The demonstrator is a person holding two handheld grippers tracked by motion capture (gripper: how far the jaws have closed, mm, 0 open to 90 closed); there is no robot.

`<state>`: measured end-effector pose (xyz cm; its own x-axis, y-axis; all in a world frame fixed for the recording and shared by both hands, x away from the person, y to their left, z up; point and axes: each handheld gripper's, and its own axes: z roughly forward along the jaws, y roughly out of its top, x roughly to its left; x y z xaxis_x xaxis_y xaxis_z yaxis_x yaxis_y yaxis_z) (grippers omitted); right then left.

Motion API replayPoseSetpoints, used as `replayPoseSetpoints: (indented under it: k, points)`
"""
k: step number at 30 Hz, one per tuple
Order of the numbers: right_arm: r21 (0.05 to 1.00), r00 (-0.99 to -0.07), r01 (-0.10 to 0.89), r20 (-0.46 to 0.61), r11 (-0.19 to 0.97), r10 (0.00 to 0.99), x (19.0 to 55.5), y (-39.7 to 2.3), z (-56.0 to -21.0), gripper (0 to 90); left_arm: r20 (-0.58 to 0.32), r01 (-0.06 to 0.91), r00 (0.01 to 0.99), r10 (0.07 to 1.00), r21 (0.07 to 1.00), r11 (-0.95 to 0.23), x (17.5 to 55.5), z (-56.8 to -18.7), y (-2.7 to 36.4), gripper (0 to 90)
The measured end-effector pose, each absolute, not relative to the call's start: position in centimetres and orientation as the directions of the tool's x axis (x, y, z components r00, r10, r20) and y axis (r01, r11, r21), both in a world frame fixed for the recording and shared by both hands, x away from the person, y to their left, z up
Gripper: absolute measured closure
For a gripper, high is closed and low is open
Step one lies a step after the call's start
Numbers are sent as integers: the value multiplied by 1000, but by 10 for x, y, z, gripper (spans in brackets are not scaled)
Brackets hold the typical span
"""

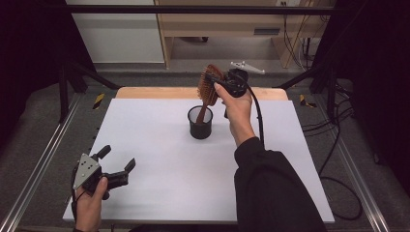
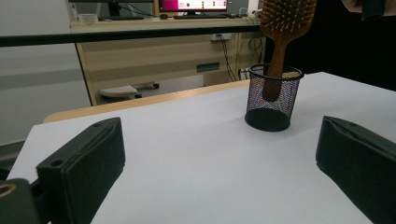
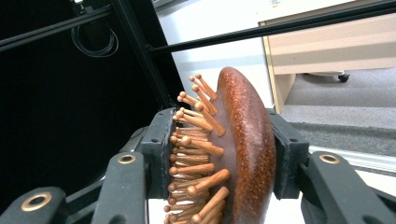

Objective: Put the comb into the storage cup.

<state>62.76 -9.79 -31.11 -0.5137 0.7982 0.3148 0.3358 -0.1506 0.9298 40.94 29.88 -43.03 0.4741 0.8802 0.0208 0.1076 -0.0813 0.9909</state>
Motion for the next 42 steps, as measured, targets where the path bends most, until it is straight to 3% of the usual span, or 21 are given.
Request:
replayPoseSetpoints:
  k: [42]
  points:
    - [913,-530,397,311,-93,789,639,-74,-336,504,15,122,487,873,989,-85,410,-432,297,17]
